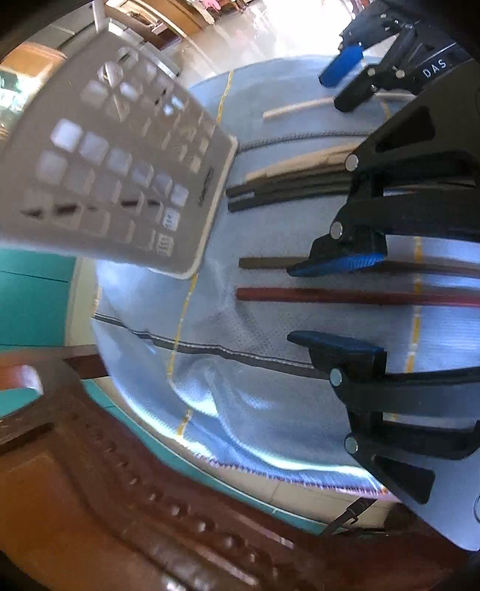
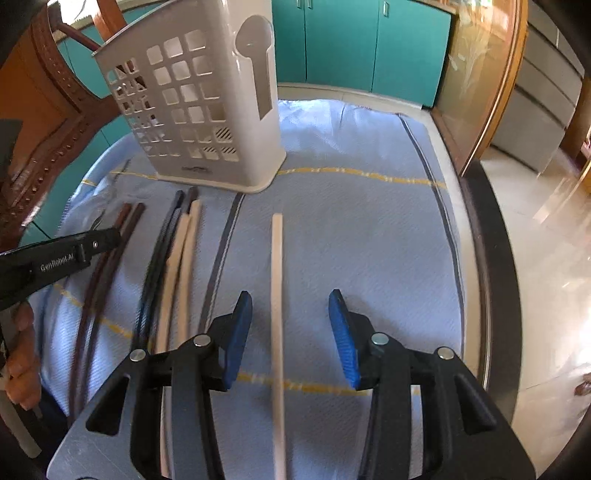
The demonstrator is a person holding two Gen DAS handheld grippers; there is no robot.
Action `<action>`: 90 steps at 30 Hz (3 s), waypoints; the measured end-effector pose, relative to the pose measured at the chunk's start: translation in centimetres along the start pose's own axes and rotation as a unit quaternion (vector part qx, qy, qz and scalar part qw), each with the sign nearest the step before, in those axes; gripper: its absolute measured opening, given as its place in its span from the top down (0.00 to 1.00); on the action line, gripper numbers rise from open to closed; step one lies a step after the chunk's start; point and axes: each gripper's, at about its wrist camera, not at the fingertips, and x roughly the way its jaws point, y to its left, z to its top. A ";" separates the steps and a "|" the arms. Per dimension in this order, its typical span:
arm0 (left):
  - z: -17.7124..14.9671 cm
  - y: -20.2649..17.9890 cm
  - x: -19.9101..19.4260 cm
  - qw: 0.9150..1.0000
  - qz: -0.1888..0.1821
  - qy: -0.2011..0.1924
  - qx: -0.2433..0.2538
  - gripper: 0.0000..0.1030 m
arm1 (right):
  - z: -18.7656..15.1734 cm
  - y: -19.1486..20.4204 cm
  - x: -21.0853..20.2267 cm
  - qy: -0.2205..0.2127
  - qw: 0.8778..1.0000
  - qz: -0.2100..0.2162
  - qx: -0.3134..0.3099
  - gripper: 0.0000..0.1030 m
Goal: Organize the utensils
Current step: 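Position the left tool over a brown chopstick while the right tool aligns over a cream chopstick, then close the left tool on the brown chopstick while the right tool closes on the cream one, then lift both held chopsticks and lower them upright into the white caddy, then open both tools to release the chopsticks into the caddy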
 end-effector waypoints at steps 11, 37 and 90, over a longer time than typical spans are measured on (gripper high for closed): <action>-0.9 -2.0 -0.6 0.999 0.023 0.012 0.035 0.91 | 0.5 1.5 0.5 0.005 0.999 0.019 -0.039 0.94; 4.4 -0.4 -27.9 0.944 -0.115 -0.309 0.024 0.93 | 10.1 -2.3 -23.7 -0.328 0.927 0.181 0.030 0.94; 2.9 1.8 -9.3 0.989 -0.009 -0.145 -0.018 0.72 | 2.4 4.2 -1.0 0.002 0.991 0.110 -0.077 0.75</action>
